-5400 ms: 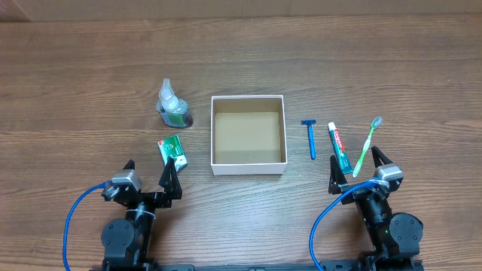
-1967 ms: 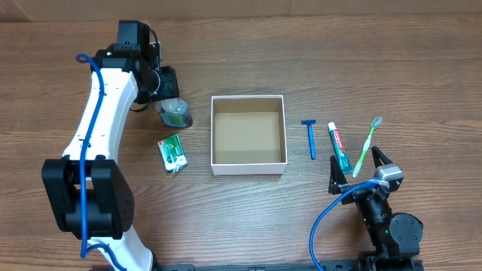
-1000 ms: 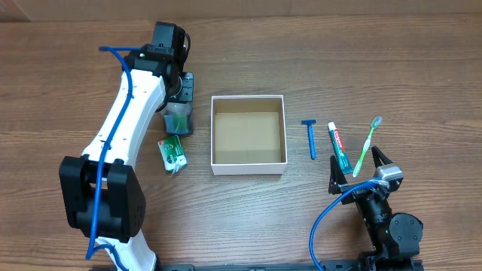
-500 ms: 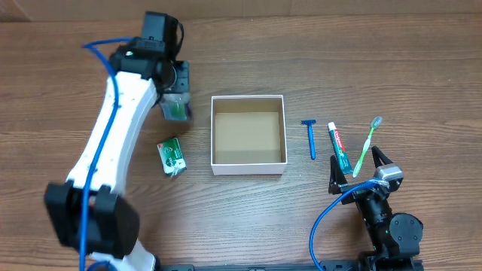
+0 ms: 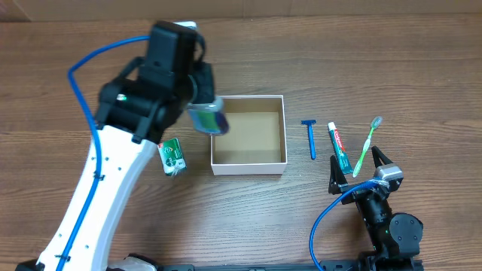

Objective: Pack container
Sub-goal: 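Lift the soap bottle with the left gripper and carry it over the box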

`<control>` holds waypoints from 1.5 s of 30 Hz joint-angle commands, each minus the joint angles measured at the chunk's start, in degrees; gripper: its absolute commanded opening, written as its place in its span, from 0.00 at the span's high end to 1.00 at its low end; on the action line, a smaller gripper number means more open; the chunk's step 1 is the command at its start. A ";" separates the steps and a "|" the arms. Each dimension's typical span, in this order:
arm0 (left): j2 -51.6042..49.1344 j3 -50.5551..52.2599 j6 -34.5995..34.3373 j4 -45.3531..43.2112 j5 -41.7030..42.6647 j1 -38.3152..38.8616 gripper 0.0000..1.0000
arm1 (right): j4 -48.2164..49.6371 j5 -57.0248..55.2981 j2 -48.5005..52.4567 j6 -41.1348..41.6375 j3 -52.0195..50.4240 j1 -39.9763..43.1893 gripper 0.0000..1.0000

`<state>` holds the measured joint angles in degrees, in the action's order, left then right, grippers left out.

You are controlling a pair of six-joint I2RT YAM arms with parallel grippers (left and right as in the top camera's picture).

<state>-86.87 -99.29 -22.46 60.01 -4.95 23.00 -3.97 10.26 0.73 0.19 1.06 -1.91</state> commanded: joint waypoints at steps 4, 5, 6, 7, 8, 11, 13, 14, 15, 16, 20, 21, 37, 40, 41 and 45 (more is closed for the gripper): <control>-5.16 -0.15 -5.03 -5.11 -1.60 5.99 0.71 | 0.37 0.33 -0.50 -0.24 -0.61 0.17 0.00; -6.03 -0.17 -5.03 -5.70 -1.95 6.51 0.71 | 0.37 0.33 -0.50 -0.24 -0.61 0.17 0.00; -7.69 -0.15 -5.01 -6.56 -2.34 7.19 0.71 | 0.37 0.33 -0.50 -0.24 -0.61 0.17 0.00; -8.72 -0.15 -5.03 -6.91 -2.93 7.54 0.71 | 0.37 0.33 -0.50 -0.24 -0.61 0.17 0.00; -10.40 -0.15 -5.03 -7.48 -4.31 8.17 0.72 | 0.37 0.33 -0.50 -0.24 -0.61 0.17 0.00; -14.14 -0.15 -5.03 -8.81 -7.80 9.68 0.72 | 0.37 0.33 -0.50 -0.24 -0.61 0.17 0.00; -16.00 -0.15 -5.07 -9.16 -9.55 10.25 0.72 | 0.35 0.33 -0.50 -0.24 -0.61 0.17 0.00; -16.96 -0.15 -5.29 -9.14 -10.64 10.40 0.72 | 0.37 0.33 -0.50 -0.24 -0.61 0.17 0.00; -17.64 -0.17 -5.55 -9.05 -11.32 10.40 0.72 | 0.35 0.33 -0.50 -0.24 -0.61 0.17 0.00; -18.25 -0.15 -5.92 -9.05 -11.96 10.40 0.71 | 0.37 0.33 -0.50 -0.24 -0.61 0.17 0.00; -20.74 -0.15 -8.68 -9.05 -14.67 10.36 0.75 | 0.37 0.33 -0.50 -0.24 -0.61 0.17 0.00; -21.09 -0.15 -9.57 -9.07 -15.23 10.36 0.75 | 0.37 0.33 -0.50 -0.24 -0.61 0.17 0.00; -21.62 0.04 -12.83 -10.88 -23.56 10.36 0.78 | 0.37 0.33 -0.50 -0.24 -0.61 0.17 0.00; -21.62 0.79 -8.39 -12.35 -23.54 10.36 0.79 | 0.37 0.33 -0.50 -0.24 -0.61 0.17 0.00; -21.62 0.92 -6.91 -12.81 -23.54 10.40 0.79 | 0.37 0.33 -0.50 -0.24 -0.61 0.17 0.00; -21.62 1.75 -2.01 -14.86 -23.02 10.40 0.81 | 0.37 0.33 -0.50 -0.24 -0.61 0.17 0.00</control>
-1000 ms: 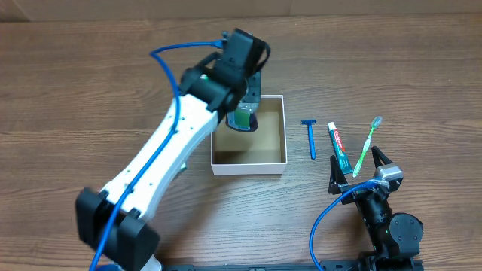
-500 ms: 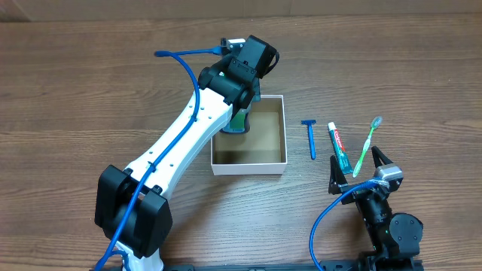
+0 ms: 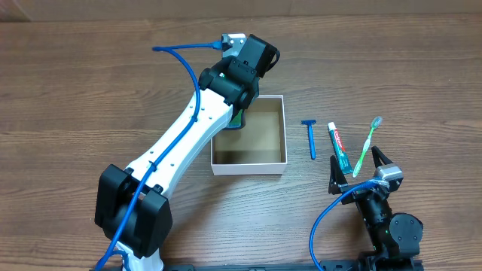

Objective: Pack container
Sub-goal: 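Lift the soap bottle with the left gripper and carry it over the box, then lower the soap bottle into the box and open the left gripper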

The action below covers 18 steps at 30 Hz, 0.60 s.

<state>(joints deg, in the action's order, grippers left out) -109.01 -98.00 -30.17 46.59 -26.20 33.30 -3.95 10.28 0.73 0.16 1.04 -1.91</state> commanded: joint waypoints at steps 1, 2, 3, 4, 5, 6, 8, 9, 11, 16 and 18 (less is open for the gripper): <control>0.52 0.87 7.08 -2.40 -0.61 0.11 0.81 | 0.35 0.31 -0.52 -0.22 -0.59 0.17 0.00; 0.52 1.22 8.07 -3.23 0.44 0.11 0.82 | 0.33 0.31 -0.52 -0.22 -0.59 0.17 0.00; 0.52 1.97 8.87 -4.55 1.60 0.11 0.82 | 0.35 0.31 -0.50 -0.22 -0.59 0.17 0.00; 0.52 2.69 9.40 -5.62 2.38 0.11 0.82 | 0.35 0.31 -0.50 -0.22 -0.59 0.17 0.00; 0.52 3.65 9.44 -6.99 3.21 0.11 0.81 | 0.35 0.31 -0.50 -0.22 -0.59 0.17 0.00; 0.52 4.76 9.42 -8.39 3.96 0.11 0.81 | 0.35 0.31 -0.50 -0.22 -0.59 0.17 0.00; 0.52 6.67 9.40 -10.51 4.94 0.11 0.80 | 0.35 0.31 -0.50 -0.22 -0.59 0.17 0.00; 0.52 7.87 9.14 -11.56 5.40 0.04 0.80 | 0.35 0.31 -0.50 -0.22 -0.59 0.17 0.00; 0.52 8.81 8.92 -11.93 5.31 0.07 0.78 | 0.35 0.31 -0.50 -0.22 -0.59 0.17 0.00; 0.52 8.92 8.72 -10.93 5.55 0.07 0.73 | 0.35 0.31 -0.50 -0.22 -0.59 0.17 0.00; 0.52 9.18 8.09 -10.45 5.75 -0.04 0.69 | 0.35 0.31 -0.50 -0.22 -0.59 0.17 0.00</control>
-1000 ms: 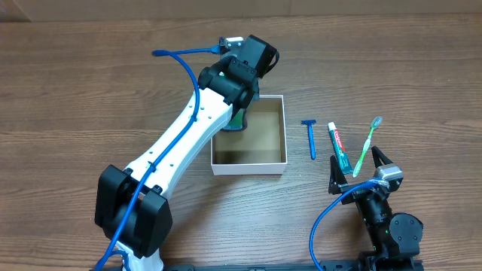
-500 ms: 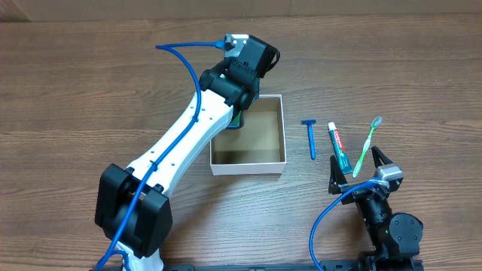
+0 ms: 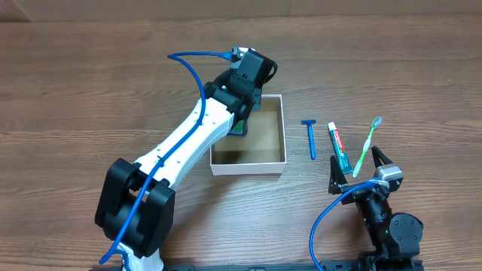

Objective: Pack container
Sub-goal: 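Lower the soap bottle into the box and open the left gripper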

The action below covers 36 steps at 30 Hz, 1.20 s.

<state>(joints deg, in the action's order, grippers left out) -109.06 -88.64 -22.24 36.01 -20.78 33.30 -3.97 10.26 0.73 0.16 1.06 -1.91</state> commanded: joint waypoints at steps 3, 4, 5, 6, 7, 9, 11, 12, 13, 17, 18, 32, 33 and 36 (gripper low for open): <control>0.57 0.85 -0.66 0.13 0.61 -0.07 0.68 | 0.37 0.33 -0.50 -0.22 -0.61 0.17 0.00; 0.57 1.46 -0.96 0.07 0.90 -0.09 0.69 | 0.37 0.33 -0.50 -0.22 -0.61 0.17 0.00; 0.57 1.97 -1.14 0.11 0.96 -0.07 0.68 | 0.37 0.33 -0.50 -0.22 -0.61 0.17 0.00; 0.57 2.36 -1.14 0.17 0.96 -0.07 0.67 | 0.37 0.33 -0.50 -0.22 -0.61 0.17 0.00; 0.57 2.60 -1.14 0.46 0.96 -0.07 0.64 | 0.35 0.33 -0.50 -0.22 -0.61 0.17 0.00; 0.57 2.69 -1.11 1.51 0.92 -0.11 0.58 | 0.37 0.33 -0.50 -0.22 -0.61 0.17 0.00; 0.66 2.67 -1.11 2.27 0.94 -0.35 0.56 | 0.37 0.33 -0.50 -0.22 -0.61 0.17 0.00; 0.76 2.67 -1.11 2.84 0.92 -0.42 0.55 | 0.37 0.33 -0.50 -0.22 -0.61 0.17 0.00; 0.87 2.67 -1.09 3.30 0.90 -0.42 0.55 | 0.37 0.33 -0.50 -0.22 -0.61 0.17 0.00; 2.80 2.64 -1.11 4.02 0.90 -0.92 0.54 | 0.35 0.33 -0.50 -0.22 -0.61 0.17 0.00; 3.54 2.64 -1.11 4.04 0.90 -1.07 0.54 | 0.37 0.33 -0.50 -0.22 -0.61 0.17 0.00; 19.45 2.64 -7.04 15.85 2.62 -2.05 0.14 | 0.37 0.33 -0.50 -0.22 -0.61 0.17 0.00; 20.17 2.64 -9.18 18.80 2.62 -2.75 0.14 | 0.35 0.33 -0.50 -0.22 -0.61 0.17 0.00; 21.35 2.67 -14.60 29.70 2.78 -7.26 0.12 | 0.37 0.33 -0.50 -0.22 -0.61 0.17 0.00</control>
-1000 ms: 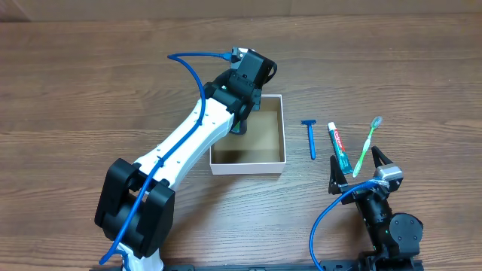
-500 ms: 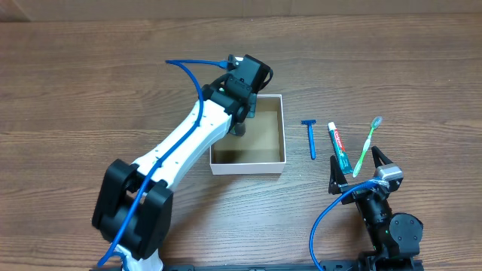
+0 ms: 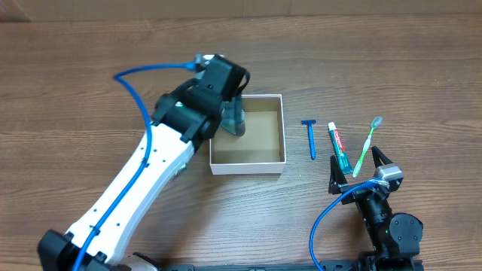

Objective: Pack container
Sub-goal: 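Lower the soap bottle into the box and open the left gripper, then move the left gripper down to the green Dettol soap bar and grasp it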

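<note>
The white cardboard box (image 3: 280, 132) stands open at mid-table. A teal-blue stick container (image 3: 234, 123) stands inside it against the left wall. My left gripper (image 3: 227, 108) hangs right over that container, and its fingers are hidden by the wrist, so its state cannot be told. To the right of the box lie a blue razor (image 3: 311, 140), a toothpaste tube (image 3: 339, 147) and a green toothbrush (image 3: 367, 144). My right gripper (image 3: 358, 168) rests open near the front edge, around the toothbrush's handle end without gripping it.
The left arm (image 3: 151, 173) slants across the table's left half and covers the wood left of the box. The right arm's base (image 3: 392, 229) and its blue cable sit at the front right.
The left arm has drawn back to the left and sits higher. The teal container stays at about the same spot inside the box's left side. The right arm has not moved.
First my left gripper held the teal-blue container above the box's left edge, with a small green pack lying on the table to the left. Then the arm reached into the box's left part twice. Now it is pulled back, the container inside, the green pack hidden.
</note>
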`<control>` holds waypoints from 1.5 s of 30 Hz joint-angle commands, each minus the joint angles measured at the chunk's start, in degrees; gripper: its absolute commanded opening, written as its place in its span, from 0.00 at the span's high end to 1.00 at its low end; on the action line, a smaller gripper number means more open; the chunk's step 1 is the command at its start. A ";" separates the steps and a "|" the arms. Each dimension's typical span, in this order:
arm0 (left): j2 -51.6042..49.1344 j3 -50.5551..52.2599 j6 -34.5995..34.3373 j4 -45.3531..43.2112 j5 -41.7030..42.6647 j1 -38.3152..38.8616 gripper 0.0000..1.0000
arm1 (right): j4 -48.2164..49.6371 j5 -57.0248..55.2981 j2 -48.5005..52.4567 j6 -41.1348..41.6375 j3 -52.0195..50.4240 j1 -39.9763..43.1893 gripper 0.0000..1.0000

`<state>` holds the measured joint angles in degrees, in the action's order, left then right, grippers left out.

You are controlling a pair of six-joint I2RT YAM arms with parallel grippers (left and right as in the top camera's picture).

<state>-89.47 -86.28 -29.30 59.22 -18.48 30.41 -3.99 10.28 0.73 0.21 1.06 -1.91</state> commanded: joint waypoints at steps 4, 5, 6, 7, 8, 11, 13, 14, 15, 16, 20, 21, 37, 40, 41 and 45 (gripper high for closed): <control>1.75 1.20 -9.09 14.01 5.05 -11.54 0.11 | 0.39 0.31 -0.50 -0.26 -0.61 0.17 0.00; 1.75 2.08 -9.09 14.67 5.86 -13.55 0.10 | 0.39 0.31 -0.50 -0.26 -0.61 0.17 0.00; 1.75 3.45 -9.01 14.40 7.17 -15.52 0.10 | 0.39 0.31 -0.50 -0.26 -0.61 0.17 0.00; 1.75 5.07 -7.30 13.27 9.27 -17.33 0.10 | 0.39 0.31 -0.50 -0.26 -0.61 0.17 0.00; 1.75 6.75 -5.38 11.56 10.75 -18.47 0.11 | 0.39 0.31 -0.52 -0.26 -0.61 0.17 0.00; 1.75 12.57 -2.36 6.05 13.64 -20.44 0.11 | 0.39 0.31 -0.50 -0.26 -0.61 0.17 0.00; 1.75 16.81 -2.51 2.91 13.64 -20.74 0.11 | 0.39 0.31 -0.50 -0.26 -0.61 0.17 0.00; 1.75 19.04 -3.23 1.18 13.66 -20.76 0.11 | 0.39 0.31 -0.50 -0.26 -0.61 0.17 0.00; 1.75 21.68 -4.20 -0.98 13.68 -20.74 0.11 | 0.39 0.31 -0.50 -0.26 -0.61 0.17 0.00; 1.75 23.69 -4.55 -2.86 14.03 -20.74 0.11 | 0.39 0.31 -0.50 -0.26 -0.61 0.17 0.00; 1.75 30.10 -4.55 -9.49 14.47 -20.74 0.10 | 0.39 0.31 -0.50 -0.26 -0.61 0.17 0.00; 1.75 31.71 -4.55 -11.50 14.49 -20.74 0.07 | 0.39 0.31 -0.50 -0.26 -0.61 0.17 0.00; 1.73 41.81 -0.50 -29.46 12.90 -20.74 0.07 | 0.37 0.31 -0.50 -0.26 -0.61 0.17 0.00; 1.73 42.88 -0.44 -30.91 12.31 -20.74 0.07 | 0.39 0.31 -0.50 -0.26 -0.61 0.17 0.00; 1.73 42.91 -0.44 -31.23 12.31 -20.74 0.07 | 0.39 0.31 -0.50 -0.26 -0.61 0.17 0.00; 1.73 42.99 -0.44 -32.30 12.52 -20.74 0.09 | 0.37 0.31 -0.50 -0.26 -0.61 0.17 0.00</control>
<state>-88.60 -43.79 -31.11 27.59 -5.39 9.98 -3.97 10.26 0.73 0.19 1.06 -1.91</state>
